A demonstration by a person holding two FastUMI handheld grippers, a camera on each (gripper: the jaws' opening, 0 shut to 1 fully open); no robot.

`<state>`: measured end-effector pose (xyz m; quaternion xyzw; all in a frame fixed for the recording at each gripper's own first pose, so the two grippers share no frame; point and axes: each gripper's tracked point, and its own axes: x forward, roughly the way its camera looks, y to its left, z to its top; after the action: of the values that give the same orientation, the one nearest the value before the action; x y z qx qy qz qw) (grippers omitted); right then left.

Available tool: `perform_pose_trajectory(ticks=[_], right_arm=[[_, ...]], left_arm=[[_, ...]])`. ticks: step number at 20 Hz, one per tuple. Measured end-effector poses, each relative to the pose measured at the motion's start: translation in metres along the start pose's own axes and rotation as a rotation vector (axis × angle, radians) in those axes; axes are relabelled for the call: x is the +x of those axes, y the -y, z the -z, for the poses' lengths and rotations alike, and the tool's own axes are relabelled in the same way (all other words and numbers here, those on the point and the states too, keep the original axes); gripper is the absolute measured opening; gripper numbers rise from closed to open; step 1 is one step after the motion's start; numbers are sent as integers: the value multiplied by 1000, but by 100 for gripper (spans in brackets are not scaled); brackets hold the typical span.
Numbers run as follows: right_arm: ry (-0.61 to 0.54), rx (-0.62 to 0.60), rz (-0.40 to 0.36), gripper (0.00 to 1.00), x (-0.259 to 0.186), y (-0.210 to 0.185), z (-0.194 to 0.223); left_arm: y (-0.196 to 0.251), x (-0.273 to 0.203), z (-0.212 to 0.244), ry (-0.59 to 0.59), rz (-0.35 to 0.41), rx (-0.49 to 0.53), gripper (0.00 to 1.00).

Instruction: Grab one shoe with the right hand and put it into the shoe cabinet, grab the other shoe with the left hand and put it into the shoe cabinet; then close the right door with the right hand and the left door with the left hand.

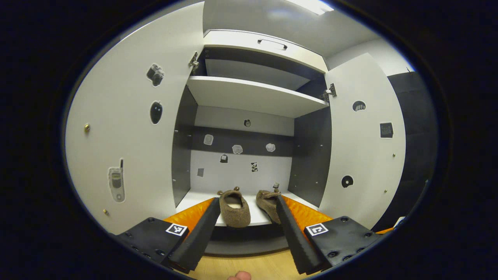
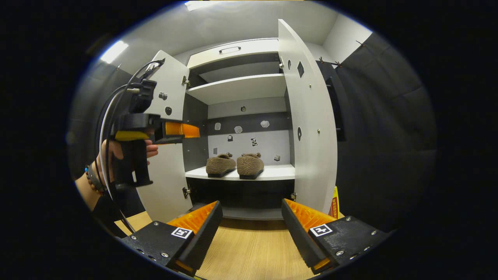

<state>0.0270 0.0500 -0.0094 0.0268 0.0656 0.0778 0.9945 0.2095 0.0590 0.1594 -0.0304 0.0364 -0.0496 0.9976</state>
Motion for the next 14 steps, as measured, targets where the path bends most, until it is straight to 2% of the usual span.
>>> perform_pose_trajectory(ticks=[2, 7, 8, 9, 12, 13, 14], right_arm=[[1, -3, -14, 94, 0, -4, -1], [6, 11, -30, 94, 3, -11, -1], [6, 14, -31, 94, 2, -12, -1], [6, 17, -32, 94, 1, -13, 0], [7, 22, -27, 94, -1, -15, 0], [8, 25, -27, 94, -2, -16, 0], [11, 29, -29, 94, -2, -17, -2]], left_arm=[[-2, -22, 22, -14, -16, -19, 99], [-3, -69, 62, -6, -28, -35, 99], [-2, -77, 71, -9, -26, -45, 95], [-1, -84, 77, -11, -25, -53, 99], [-7, -103, 97, -5, -61, -19, 99], [-7, -106, 102, -12, -64, -17, 90], [-5, -109, 107, -20, -62, -19, 95]])
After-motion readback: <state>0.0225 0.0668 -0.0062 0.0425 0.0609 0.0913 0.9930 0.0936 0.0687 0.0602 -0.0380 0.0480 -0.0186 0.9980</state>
